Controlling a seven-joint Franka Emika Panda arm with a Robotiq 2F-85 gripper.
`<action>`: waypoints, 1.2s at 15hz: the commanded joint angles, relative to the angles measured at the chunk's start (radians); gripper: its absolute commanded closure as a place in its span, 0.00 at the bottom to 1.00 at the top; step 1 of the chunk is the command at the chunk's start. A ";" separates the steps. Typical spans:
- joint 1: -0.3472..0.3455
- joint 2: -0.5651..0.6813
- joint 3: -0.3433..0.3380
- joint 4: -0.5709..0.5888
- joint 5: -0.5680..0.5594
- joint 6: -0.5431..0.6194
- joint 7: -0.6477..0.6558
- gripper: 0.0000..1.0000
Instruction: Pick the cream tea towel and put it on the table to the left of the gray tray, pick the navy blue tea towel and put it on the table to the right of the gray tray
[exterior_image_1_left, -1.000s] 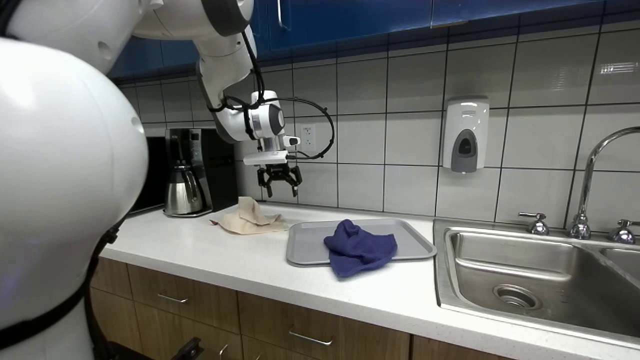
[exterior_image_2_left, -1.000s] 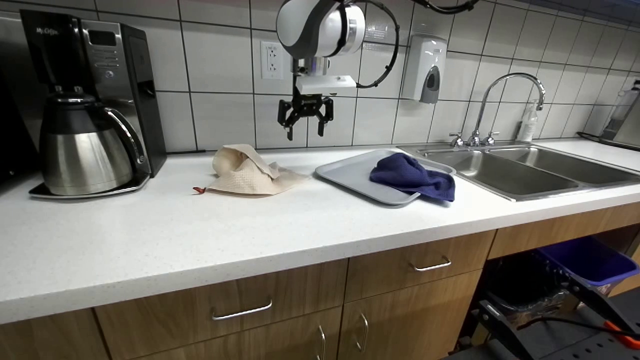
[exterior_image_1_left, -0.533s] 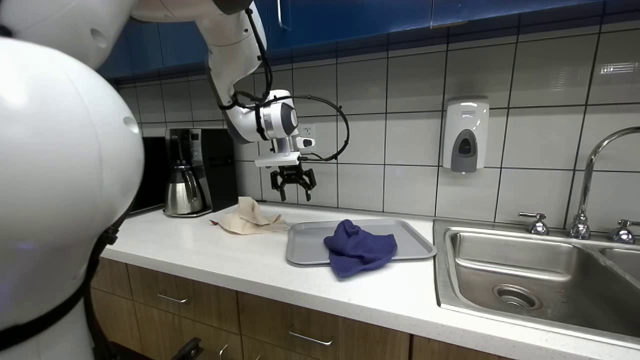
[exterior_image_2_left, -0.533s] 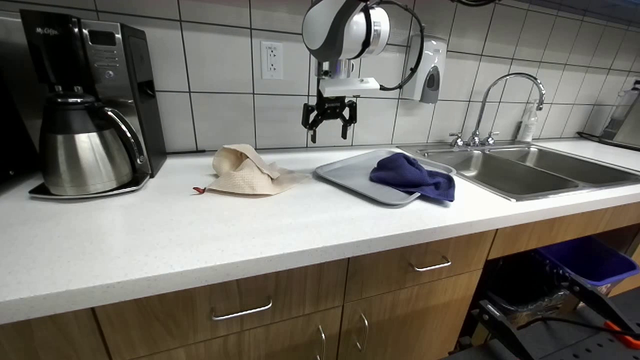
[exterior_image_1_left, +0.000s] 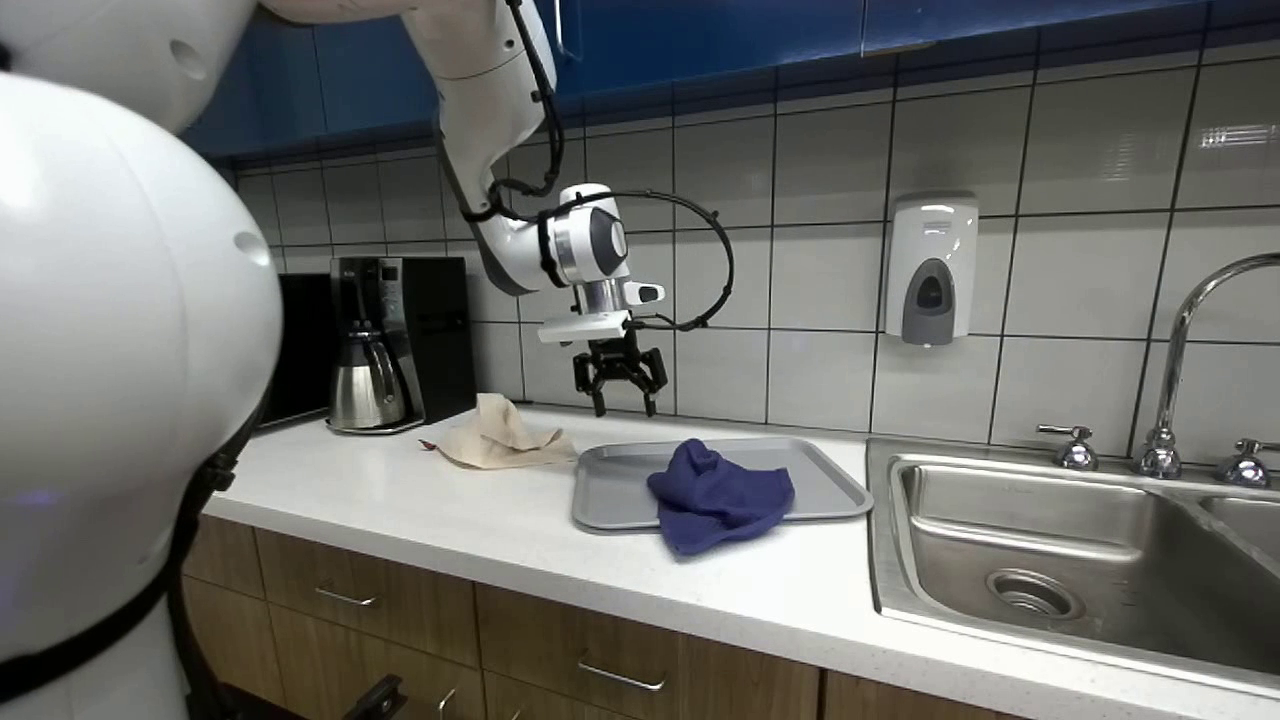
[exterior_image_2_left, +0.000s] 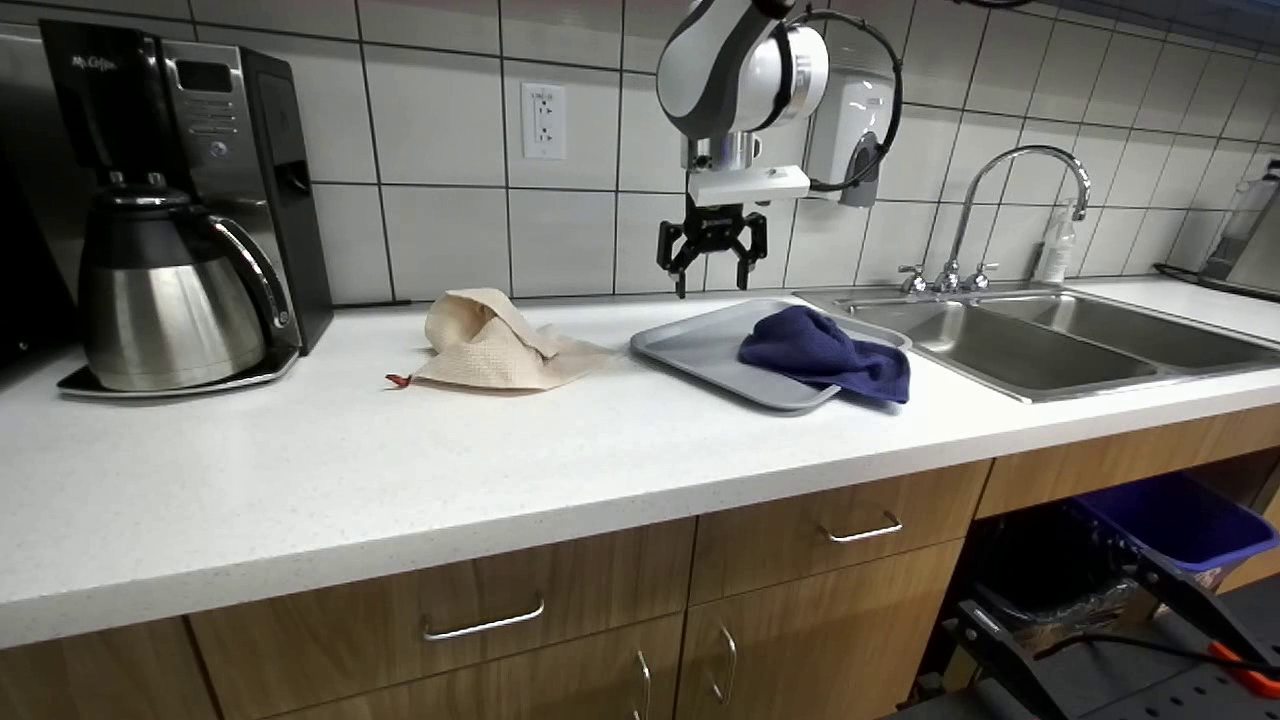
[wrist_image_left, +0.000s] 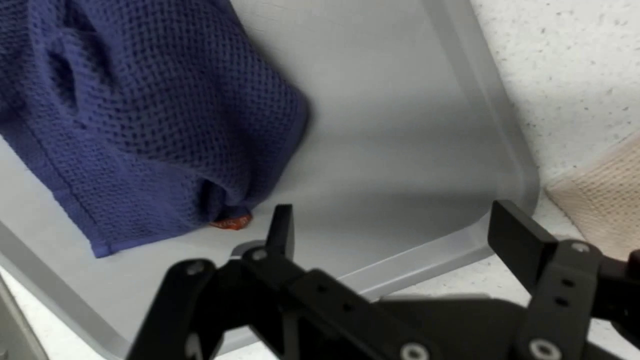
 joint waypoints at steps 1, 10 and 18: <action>-0.017 -0.034 -0.027 -0.053 -0.026 0.009 0.044 0.00; -0.031 -0.027 -0.131 -0.083 -0.117 -0.003 0.133 0.00; -0.068 -0.014 -0.109 -0.125 -0.080 -0.034 0.095 0.00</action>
